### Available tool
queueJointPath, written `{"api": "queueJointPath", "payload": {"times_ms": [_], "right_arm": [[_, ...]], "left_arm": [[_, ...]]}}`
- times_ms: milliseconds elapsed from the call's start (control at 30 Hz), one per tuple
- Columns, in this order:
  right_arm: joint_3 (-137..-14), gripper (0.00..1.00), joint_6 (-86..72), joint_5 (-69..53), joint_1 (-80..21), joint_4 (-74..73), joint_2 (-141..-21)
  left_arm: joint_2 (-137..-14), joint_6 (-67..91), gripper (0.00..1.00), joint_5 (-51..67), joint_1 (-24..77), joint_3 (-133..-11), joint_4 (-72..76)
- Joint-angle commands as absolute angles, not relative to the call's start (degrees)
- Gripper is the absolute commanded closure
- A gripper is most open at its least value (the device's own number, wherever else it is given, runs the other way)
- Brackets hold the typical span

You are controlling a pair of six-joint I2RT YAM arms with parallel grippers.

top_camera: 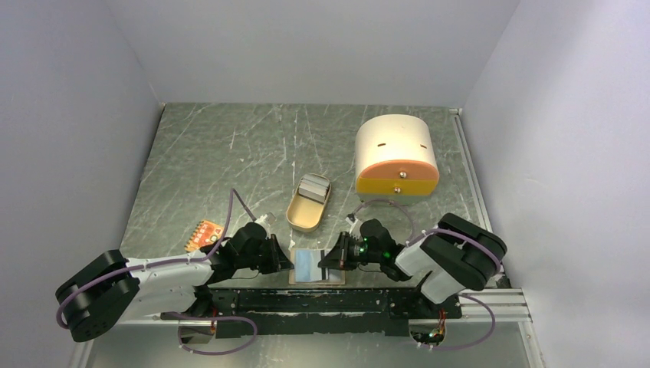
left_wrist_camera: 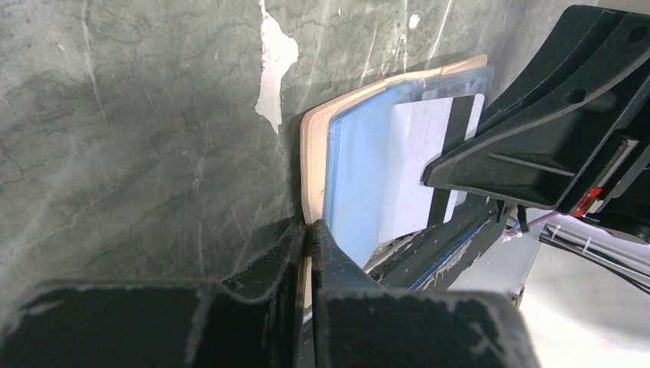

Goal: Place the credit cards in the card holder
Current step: Insert the credit card into the card holder.

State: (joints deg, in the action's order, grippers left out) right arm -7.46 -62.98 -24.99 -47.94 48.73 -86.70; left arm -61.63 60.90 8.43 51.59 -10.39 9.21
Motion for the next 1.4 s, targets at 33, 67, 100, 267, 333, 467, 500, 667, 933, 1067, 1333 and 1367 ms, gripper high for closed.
{"api": "queueJointPath", "payload": {"times_ms": [33,67,100,267,333,467,500,667,933,1067,1333,1367], "right_arm": [[-8.64,0.92,-61.10,-28.67,-47.99,50.18,-90.79],[-8.51,0.89,-61.16,-28.69,-48.01,50.28,-91.01],[-8.57,0.84,-61.19,-28.29,-47.99,49.60,-90.90],[-11.09,0.57,-58.12,-22.31,-48.06,33.01,-85.28],[-12.58,0.56,-56.22,-19.93,-47.99,25.58,-82.22],[-15.53,0.55,-52.92,-15.17,-48.03,11.93,-77.21],[-16.14,0.55,-52.18,-14.43,-47.99,9.68,-76.12],[-18.77,0.55,-50.41,-9.85,-47.99,-0.44,-70.13],[-17.84,0.55,-53.50,-11.41,-49.30,1.86,-67.45],[-17.93,0.55,-55.23,-11.36,-51.86,5.64,-70.28],[-20.85,0.56,-56.97,-11.24,-57.34,12.49,-77.33],[-21.03,0.57,-57.05,-11.87,-57.40,13.57,-77.88]], "left_arm": [[-62.05,60.57,0.91,9.27,52.03,-10.45,9.80],[-62.05,60.43,0.91,9.31,52.01,-10.60,9.70],[-62.13,60.31,0.91,9.39,52.03,-10.77,9.48],[-62.31,60.03,0.91,9.48,52.01,-11.40,8.98],[-62.40,59.97,0.91,9.57,52.07,-11.51,8.89],[-62.57,59.64,0.91,9.76,52.03,-11.90,8.76],[-62.72,59.54,0.91,9.94,52.03,-12.06,8.80],[-64.03,59.00,0.91,10.54,52.03,-12.54,9.08],[-65.72,58.38,0.91,11.33,52.04,-12.91,10.61],[-65.39,58.25,0.91,11.21,52.03,-13.61,9.98],[-64.46,58.46,0.91,11.12,52.03,-13.73,9.40],[-64.24,58.57,0.91,11.22,52.08,-13.71,9.40]]}}
